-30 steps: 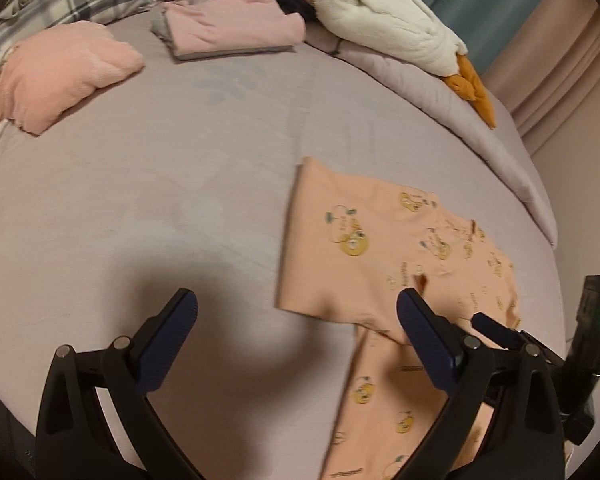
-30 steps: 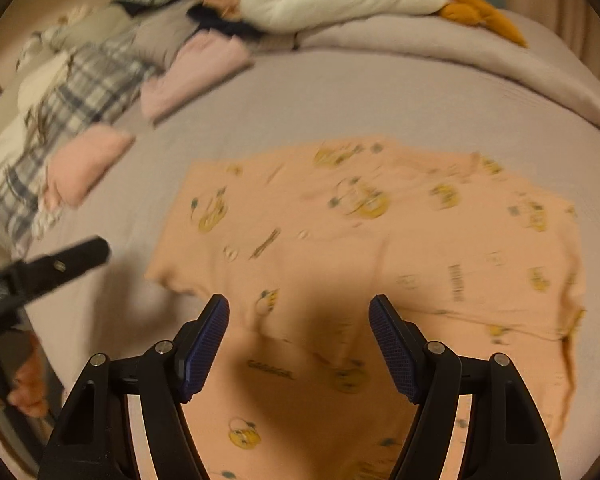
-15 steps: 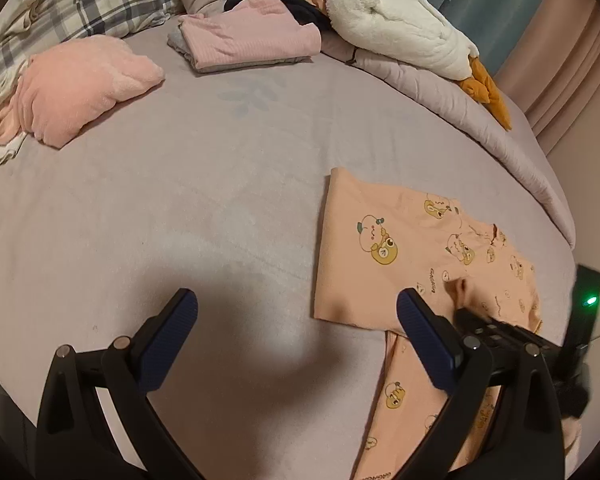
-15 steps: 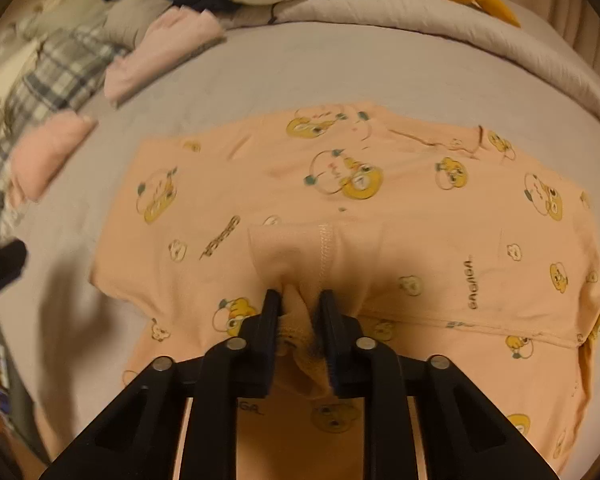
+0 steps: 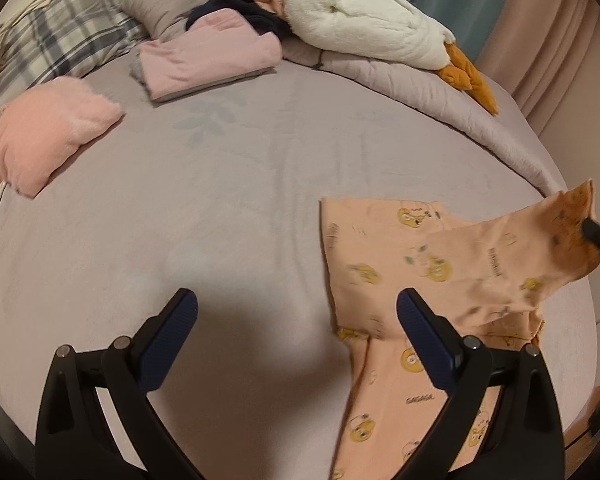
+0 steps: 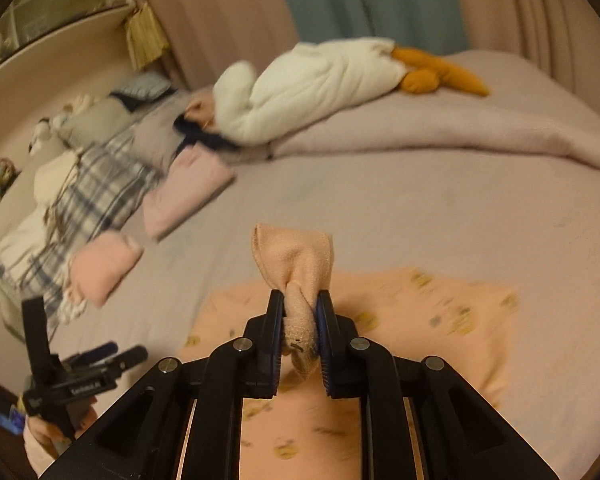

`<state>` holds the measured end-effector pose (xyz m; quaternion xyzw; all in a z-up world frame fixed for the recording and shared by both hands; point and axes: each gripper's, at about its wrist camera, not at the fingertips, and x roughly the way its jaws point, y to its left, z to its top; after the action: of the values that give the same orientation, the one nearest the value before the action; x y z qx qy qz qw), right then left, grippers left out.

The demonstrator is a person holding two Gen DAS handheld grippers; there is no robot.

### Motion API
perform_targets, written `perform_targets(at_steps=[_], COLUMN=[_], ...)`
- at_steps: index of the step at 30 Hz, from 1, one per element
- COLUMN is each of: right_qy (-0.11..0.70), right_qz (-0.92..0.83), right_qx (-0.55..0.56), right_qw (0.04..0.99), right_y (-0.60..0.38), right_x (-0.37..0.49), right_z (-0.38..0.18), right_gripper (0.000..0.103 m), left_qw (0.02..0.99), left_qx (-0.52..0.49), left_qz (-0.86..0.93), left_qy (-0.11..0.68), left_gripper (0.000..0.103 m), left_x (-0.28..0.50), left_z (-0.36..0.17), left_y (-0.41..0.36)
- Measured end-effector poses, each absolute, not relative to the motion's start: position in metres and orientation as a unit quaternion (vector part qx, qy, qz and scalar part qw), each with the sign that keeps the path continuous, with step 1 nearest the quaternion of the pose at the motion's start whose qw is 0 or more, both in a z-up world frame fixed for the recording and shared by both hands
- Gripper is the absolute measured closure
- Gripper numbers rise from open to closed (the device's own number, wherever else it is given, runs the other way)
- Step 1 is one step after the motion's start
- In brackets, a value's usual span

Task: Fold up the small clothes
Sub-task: 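Fold the leg end up toward the collar and open the right tool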

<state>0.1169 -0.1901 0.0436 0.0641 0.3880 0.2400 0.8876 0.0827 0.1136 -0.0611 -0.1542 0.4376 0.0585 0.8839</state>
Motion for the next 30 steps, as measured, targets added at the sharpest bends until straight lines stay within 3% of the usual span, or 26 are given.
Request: perform_targets(at_steps=[5, 10, 15, 22, 30], right_qy=[0.396, 0.439, 0.474, 0.512, 0.49], right_qz=[0.192, 0.161, 0.144, 0.08, 0.062], right_qx=[0.085, 0.124, 0.126, 0.114, 0.121], right_qw=[0.894, 0.875, 0.86, 0.848, 0.861], right_y=[-0.229, -0.266, -0.276, -0.291, -0.313], right_x=[0.133, 0.141, 0.143, 0.148, 0.134], right_z=[0.026, -0.014, -0.041, -0.064, -0.044], right_gripper=[0.086, 0.086, 0.086, 0.086, 0.086], left_qw=[0.88, 0.868, 0.856, 0.842, 0.842], left_qx=[-0.149, -0.149, -0.135, -0.135, -0.133], left_qz=[0.038, 0.013, 0.005, 0.009, 0.013], left_qy=[0.449, 0.473, 0.499, 0.522, 0.523], left_gripper=[0.01, 0.028, 0.039, 0.039, 0.039], left_x=[0.103, 0.126, 0.141, 0.147, 0.139], left_z=[-0.068, -0.085, -0.105, -0.126, -0.121], left_y=[0.094, 0.073, 0.054, 0.051, 0.048])
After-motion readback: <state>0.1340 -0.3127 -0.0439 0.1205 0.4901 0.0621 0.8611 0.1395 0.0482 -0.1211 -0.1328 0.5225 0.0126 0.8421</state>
